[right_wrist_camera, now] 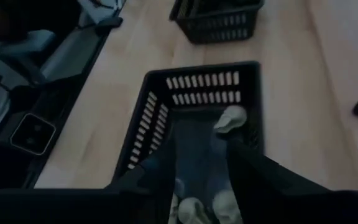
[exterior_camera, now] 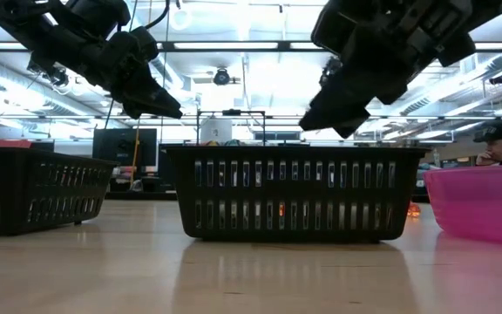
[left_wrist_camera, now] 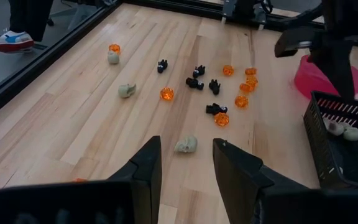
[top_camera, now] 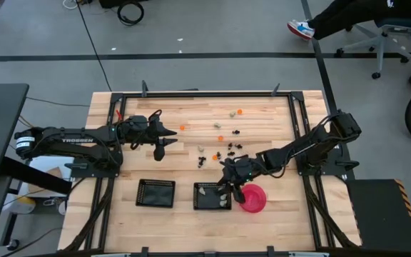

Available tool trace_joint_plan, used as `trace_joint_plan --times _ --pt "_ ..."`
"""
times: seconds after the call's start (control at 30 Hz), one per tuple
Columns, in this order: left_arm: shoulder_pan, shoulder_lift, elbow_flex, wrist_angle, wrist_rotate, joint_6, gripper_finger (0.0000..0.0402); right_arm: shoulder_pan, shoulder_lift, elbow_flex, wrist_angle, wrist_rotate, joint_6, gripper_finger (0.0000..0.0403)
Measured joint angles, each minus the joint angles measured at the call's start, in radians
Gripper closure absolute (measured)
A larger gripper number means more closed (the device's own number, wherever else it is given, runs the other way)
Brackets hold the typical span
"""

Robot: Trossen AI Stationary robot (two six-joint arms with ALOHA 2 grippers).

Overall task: Sort Halloween decoration
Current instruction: Put the orange pumpkin toy into the pink bowl

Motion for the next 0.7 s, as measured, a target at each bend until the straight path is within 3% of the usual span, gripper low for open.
trace_joint_plan --times 0.2,0.47,0.7 --pt "0.000 0.000 0.000 -0.003 0.000 0.000 0.0285 -0.015 -0.030 0.000 -0.091 0.009 0.000 0.0239" --pt "0.000 0.000 0.000 -0.007 0.000 0.000 0.0285 -0.045 -0.109 0.000 -0.434 0.274 0.076 0.0236" --pt "0.000 0.000 0.000 -0.006 0.000 0.000 0.0285 -0.051 -0.109 0.000 -0.567 0.307 0.087 0.0191"
